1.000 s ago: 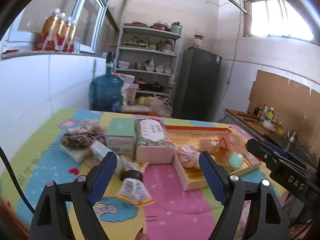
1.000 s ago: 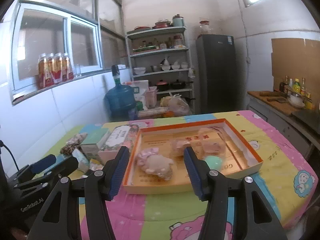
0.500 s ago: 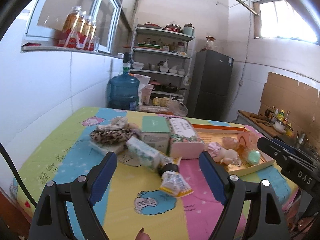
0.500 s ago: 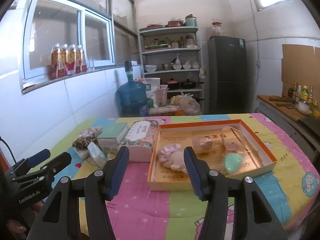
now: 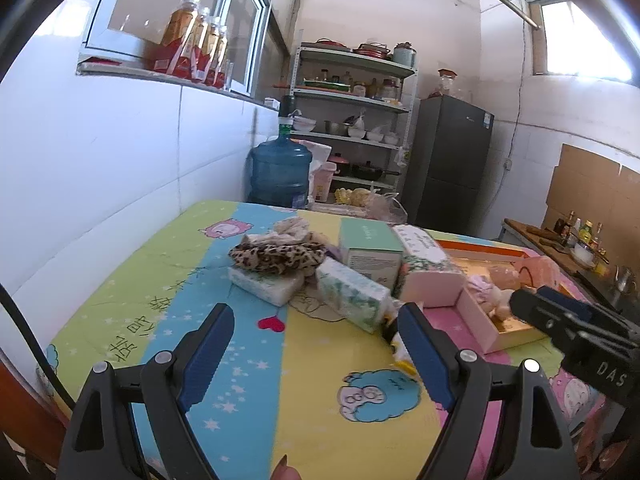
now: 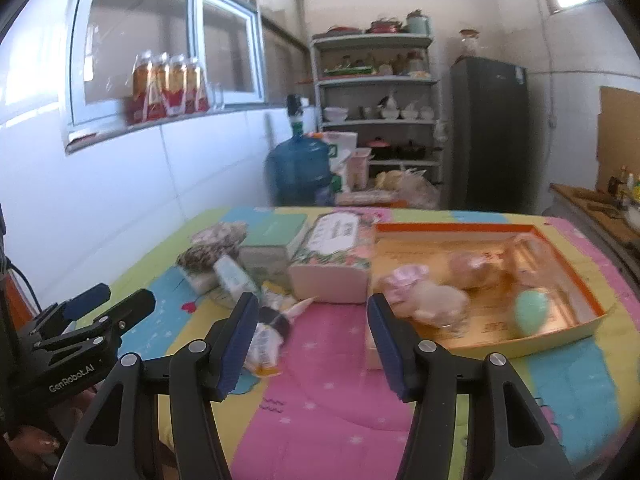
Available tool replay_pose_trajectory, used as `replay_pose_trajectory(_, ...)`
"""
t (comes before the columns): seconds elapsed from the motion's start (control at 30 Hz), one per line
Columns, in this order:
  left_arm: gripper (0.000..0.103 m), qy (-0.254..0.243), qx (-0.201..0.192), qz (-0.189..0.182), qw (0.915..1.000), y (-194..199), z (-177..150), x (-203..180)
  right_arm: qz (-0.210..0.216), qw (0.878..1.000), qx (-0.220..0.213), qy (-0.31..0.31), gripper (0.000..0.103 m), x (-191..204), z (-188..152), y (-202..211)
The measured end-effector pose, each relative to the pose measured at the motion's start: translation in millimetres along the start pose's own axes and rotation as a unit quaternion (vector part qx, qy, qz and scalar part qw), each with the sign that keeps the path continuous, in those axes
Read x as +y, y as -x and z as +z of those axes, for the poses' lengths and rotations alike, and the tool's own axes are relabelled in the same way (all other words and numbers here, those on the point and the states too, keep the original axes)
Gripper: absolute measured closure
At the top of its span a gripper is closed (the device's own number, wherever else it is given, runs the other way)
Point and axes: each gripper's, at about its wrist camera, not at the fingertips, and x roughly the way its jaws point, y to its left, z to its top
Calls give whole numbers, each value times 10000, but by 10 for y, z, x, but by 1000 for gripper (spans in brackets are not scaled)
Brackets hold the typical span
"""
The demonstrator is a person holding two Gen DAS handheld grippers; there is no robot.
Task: Organize soft objects
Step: 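Withdraw both grippers from the box lid, then grasp the white-and-yellow bagged snack with the right gripper, then grasp the white wipes pack with the left gripper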
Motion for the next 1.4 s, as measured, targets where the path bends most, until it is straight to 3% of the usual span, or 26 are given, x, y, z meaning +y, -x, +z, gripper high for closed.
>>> replay_pose_trajectory(0.33,19,111,34,201,9997,-129,-23,286,410,9976,524,-192,44,251,-23,-603)
replay_pose_trajectory(0.77,19,267,122,155,9994,-295,-52,544,-4,9902,1240,-649,44,223,-133,-1140)
replay_pose_trajectory(1.07,19,341,194,102,9992,-384,-55,614,67,9876,1436,-625,45,237,-153,-1250)
replay_pose_trajectory(1.1,19,337,198,100,9992,-383,-52,614,88,9876,1443,-614,46,241,-161,-1253)
replay_pose_trajectory(1.13,19,335,205,92,9992,-390,-50,608,148,9878,1436,-591,54,256,-168,-1252)
replay_pose_trajectory(1.4,19,379,330,-32,9987,-455,-23,517,180,9906,1328,-287,60,319,-196,-1075)
